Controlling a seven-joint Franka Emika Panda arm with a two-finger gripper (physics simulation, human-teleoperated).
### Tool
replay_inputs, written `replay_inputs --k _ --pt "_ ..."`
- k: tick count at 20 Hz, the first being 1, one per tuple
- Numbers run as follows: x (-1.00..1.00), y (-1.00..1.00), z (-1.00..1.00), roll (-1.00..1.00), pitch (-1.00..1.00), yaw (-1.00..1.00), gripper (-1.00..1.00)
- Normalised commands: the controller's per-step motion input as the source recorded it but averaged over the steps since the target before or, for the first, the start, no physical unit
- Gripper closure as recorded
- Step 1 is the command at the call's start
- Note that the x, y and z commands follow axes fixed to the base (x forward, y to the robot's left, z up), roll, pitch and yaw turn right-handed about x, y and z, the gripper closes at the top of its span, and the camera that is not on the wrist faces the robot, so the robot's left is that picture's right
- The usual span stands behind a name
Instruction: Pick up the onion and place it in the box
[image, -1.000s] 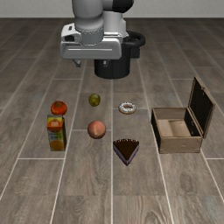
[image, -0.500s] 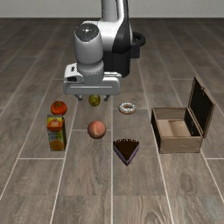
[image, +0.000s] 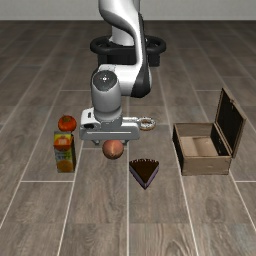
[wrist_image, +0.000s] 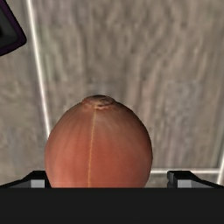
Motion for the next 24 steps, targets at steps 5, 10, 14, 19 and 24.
replay_inputs --k 5,10,14,19,24 --pt "0.0 0.0 -0.8 0.0 0.0 0.0 1.0" --pt "0.0 0.0 0.0 0.0 0.0 0.0 1.0" --pt "0.0 0.0 0.0 0.0 0.0 0.0 1.0" --pt "0.0 0.0 0.4 0.0 0.0 0.0 1.0" --pt "0.0 0.0 1.0 0.0 0.0 0.0 1.0"
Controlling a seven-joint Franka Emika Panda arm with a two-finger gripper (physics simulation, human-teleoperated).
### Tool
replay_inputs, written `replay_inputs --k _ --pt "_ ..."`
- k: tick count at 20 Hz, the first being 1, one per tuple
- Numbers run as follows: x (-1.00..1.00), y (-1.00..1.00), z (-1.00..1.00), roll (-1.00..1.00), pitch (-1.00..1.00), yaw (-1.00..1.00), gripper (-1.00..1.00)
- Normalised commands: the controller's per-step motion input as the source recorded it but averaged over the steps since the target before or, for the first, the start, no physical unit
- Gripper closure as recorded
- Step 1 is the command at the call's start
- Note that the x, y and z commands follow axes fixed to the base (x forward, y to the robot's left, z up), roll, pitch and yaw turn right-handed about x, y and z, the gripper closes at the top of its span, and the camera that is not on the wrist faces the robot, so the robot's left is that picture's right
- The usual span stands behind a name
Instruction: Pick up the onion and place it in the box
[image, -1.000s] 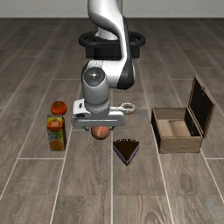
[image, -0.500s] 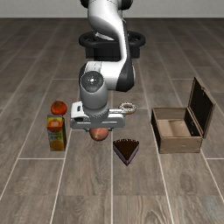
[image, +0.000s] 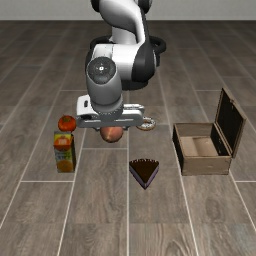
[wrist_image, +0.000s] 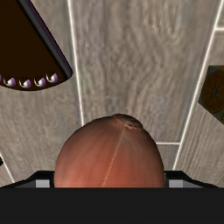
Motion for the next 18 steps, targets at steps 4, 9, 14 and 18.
replay_inputs --k 4,9,14,18 --pt "0.0 0.0 1.0 0.0 0.0 0.0 1.0" --pt "0.0 0.4 0.6 0.0 0.0 0.0 1.0" --pt "0.0 1.0 0.0 0.0 0.0 0.0 1.0" --pt "0.0 1.0 0.0 0.0 0.0 0.0 1.0"
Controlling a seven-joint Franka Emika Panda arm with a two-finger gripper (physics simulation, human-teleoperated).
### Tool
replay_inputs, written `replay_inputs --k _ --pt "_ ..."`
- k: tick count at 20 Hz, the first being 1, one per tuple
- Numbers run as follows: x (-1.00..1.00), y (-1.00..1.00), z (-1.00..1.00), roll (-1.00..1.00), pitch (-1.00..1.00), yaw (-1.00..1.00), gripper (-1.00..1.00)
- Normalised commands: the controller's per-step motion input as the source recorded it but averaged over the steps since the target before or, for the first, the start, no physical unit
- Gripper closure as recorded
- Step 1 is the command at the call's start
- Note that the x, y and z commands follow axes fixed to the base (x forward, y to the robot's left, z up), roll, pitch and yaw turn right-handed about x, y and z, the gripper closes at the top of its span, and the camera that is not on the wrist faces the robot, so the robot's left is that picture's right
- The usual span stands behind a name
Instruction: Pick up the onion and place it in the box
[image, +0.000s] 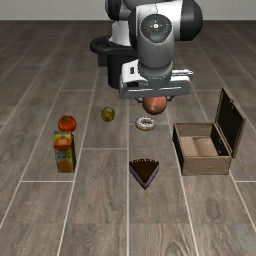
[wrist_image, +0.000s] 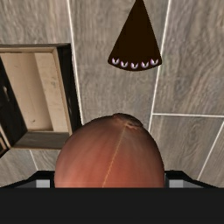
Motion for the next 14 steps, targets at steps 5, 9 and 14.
replay_inputs --k 5,9,14 --pt "0.0 1.0 0.0 0.0 0.0 0.0 1.0" --pt "0.0 1.0 0.0 0.0 0.0 0.0 1.0" --pt "-0.2 0.8 0.0 0.0 0.0 0.0 1.0"
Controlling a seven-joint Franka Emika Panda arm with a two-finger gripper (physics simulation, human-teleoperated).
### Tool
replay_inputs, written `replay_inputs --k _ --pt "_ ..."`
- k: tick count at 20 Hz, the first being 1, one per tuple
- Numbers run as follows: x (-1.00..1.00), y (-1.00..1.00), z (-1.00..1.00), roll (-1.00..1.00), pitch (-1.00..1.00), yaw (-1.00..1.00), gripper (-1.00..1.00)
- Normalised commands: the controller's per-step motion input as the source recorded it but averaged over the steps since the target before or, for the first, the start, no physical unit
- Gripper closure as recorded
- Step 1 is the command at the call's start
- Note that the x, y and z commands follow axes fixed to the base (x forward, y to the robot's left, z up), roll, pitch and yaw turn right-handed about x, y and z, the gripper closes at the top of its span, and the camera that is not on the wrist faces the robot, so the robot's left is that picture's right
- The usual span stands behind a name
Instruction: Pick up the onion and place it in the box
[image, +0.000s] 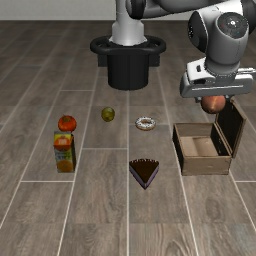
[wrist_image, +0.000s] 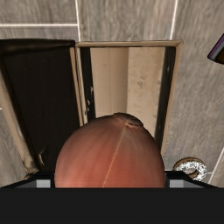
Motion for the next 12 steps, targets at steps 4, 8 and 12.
replay_inputs --k 4,8,12 --pt "-1.0 0.0 0.0 0.0 0.0 0.0 1.0" --pt "0.25 0.0 0.0 0.0 0.0 0.0 -1.0" --pt "0.0 0.0 0.0 0.0 0.0 0.0 -1.0"
